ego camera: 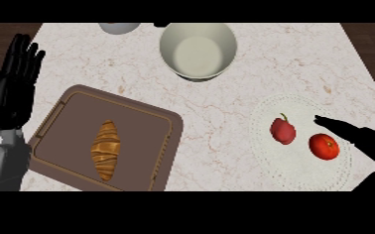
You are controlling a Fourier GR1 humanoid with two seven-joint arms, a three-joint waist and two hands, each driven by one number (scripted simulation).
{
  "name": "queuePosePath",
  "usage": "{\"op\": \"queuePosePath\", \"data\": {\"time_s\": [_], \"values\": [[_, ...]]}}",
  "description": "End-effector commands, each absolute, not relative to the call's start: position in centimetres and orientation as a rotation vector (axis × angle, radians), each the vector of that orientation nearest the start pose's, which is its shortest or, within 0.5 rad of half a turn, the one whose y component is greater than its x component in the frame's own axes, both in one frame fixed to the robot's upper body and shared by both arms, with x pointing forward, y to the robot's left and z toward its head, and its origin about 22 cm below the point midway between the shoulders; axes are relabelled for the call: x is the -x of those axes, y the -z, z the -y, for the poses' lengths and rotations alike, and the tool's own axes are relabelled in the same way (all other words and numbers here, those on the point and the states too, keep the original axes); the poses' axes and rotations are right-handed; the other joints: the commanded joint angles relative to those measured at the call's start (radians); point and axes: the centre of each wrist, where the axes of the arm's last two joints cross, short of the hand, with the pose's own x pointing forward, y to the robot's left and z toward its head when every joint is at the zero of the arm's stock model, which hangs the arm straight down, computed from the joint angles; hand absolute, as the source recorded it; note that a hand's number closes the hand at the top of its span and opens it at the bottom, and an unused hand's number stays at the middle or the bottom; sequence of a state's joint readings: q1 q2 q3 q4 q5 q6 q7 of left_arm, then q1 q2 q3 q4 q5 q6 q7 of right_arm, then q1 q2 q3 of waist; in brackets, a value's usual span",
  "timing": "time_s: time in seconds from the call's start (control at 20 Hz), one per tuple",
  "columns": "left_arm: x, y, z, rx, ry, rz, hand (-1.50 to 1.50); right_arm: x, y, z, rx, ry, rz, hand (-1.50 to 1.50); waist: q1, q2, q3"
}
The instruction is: Pick the tomato from the placemat and place it in the bowl
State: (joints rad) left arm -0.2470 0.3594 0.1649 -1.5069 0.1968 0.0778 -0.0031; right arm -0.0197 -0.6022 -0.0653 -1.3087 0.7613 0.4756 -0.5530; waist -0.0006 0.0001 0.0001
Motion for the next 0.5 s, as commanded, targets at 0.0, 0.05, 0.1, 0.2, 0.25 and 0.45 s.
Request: {"op": "queuePosePath", "data": {"time_s": [0.0,0.05,0.1,0.2,0.25,0.45], "values": [[-30.1,-8.4,-34.3,-0.235,-0.049,1.777,0.00,-23.7,-0.6,40.0,0.314,-1.339,1.233,-1.50,-0.001,0.000,0.000],[-29.3,-8.0,-32.9,-0.234,-0.025,1.779,0.00,-24.3,-0.4,40.1,0.324,-1.327,1.200,-1.50,0.001,0.000,0.000],[-30.2,-6.6,-32.8,-0.219,-0.021,1.784,0.00,-23.3,0.4,39.3,0.342,-1.339,1.211,-1.50,-0.002,0.000,0.000],[-29.0,-8.4,-31.3,-0.231,-0.017,1.782,0.00,-25.5,1.2,39.3,0.330,-1.339,1.183,-1.50,0.006,0.000,0.000],[-29.1,-9.0,-30.9,-0.232,-0.030,1.787,0.00,-25.0,-0.1,40.3,0.340,-1.333,1.173,-1.50,0.002,0.000,0.000],[-28.3,-9.2,-32.9,-0.230,-0.023,1.779,0.00,-23.8,-1.3,41.0,0.350,-1.311,1.127,-1.50,0.000,-0.002,0.000]]}}
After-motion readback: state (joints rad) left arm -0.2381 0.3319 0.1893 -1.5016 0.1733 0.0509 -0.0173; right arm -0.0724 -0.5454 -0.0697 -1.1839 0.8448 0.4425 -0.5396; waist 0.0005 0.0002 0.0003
